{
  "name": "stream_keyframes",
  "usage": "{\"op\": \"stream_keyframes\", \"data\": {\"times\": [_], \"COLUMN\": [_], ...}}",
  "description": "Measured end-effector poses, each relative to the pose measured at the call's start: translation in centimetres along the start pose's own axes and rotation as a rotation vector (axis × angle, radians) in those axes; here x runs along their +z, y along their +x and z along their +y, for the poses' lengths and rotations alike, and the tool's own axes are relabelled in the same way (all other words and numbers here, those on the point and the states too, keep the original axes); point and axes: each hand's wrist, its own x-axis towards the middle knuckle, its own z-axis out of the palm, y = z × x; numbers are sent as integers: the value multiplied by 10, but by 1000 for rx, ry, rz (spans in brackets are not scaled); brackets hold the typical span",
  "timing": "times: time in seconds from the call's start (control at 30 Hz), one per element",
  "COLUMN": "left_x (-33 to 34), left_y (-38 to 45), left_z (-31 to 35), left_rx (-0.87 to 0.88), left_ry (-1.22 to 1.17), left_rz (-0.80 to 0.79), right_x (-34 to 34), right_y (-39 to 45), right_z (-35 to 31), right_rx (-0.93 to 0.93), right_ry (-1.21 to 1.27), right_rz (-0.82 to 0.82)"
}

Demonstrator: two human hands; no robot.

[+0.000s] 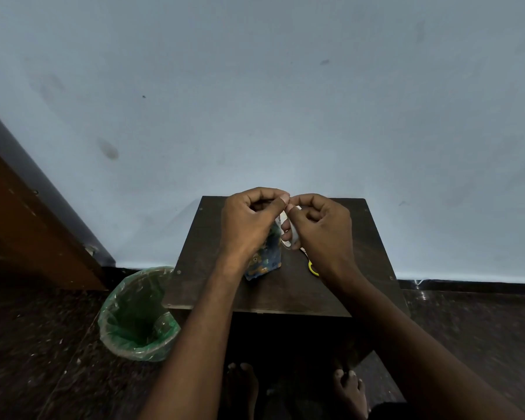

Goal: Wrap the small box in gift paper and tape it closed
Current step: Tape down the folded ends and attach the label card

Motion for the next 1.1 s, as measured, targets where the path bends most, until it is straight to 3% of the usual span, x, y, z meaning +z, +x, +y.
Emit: {"op": "stream_keyframes", "data": {"times": [0.4, 0.73, 1.1], "left_x": [0, -2, 1], "left_y": [1, 0, 4], "left_z": [-3, -2, -9], "left_rx": [2, -40, -12], "left_ry": [-27, -63, -24], "left_rz": [36, -124, -37], "right_x": [4, -4, -1], "right_y": [0, 1, 2], "right_z": [-8, -9, -8], "right_rx": [24, 80, 131], "right_ry": [-151, -163, -161], "right_rz": [-59, -1, 76]}}
